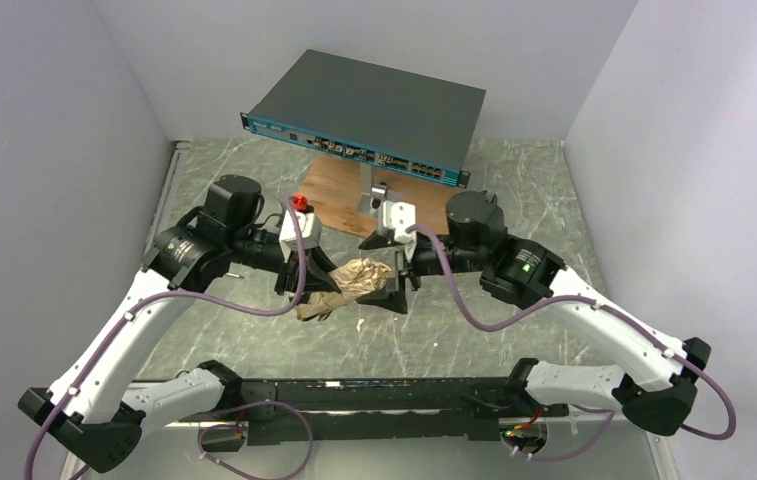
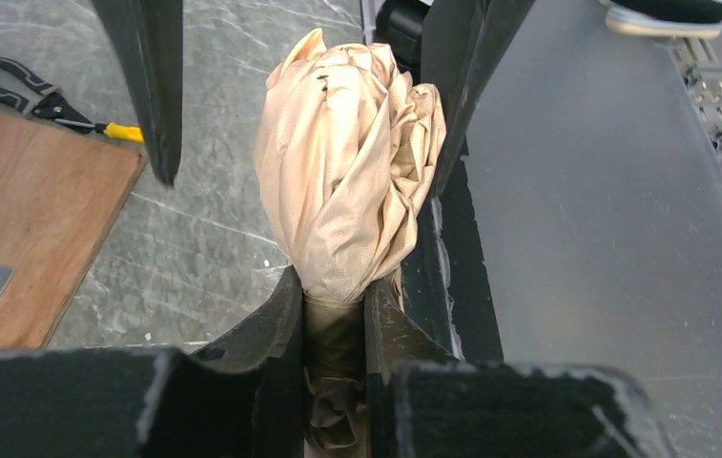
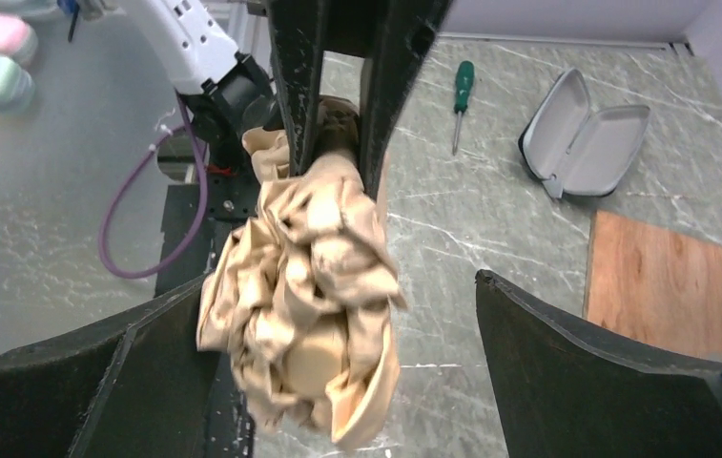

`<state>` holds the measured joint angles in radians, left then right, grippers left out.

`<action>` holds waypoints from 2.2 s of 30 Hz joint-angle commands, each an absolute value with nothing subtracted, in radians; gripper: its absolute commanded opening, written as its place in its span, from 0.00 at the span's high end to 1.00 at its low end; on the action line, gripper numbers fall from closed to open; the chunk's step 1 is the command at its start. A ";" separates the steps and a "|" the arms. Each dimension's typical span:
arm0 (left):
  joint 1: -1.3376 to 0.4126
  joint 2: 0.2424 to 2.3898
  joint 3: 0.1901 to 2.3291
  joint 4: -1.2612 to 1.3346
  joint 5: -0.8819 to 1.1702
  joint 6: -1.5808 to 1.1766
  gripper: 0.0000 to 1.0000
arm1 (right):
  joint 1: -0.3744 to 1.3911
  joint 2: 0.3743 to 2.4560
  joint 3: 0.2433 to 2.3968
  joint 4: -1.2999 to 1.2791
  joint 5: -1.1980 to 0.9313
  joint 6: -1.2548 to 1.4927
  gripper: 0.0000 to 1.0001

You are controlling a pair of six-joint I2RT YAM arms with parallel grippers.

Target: Open the umbrella

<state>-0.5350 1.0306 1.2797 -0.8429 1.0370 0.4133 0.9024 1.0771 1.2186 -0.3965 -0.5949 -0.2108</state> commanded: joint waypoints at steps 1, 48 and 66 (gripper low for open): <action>-0.567 1.056 1.367 -0.889 1.069 0.504 1.00 | 0.964 1.114 1.281 -0.428 -0.545 -0.347 0.05; -0.258 0.797 1.020 -0.738 0.958 0.344 1.00 | 0.719 0.899 1.240 -0.357 -0.683 0.025 1.00; 0.141 0.785 1.106 -0.978 1.032 0.763 0.01 | 0.552 0.865 1.152 -0.476 -0.689 0.077 1.00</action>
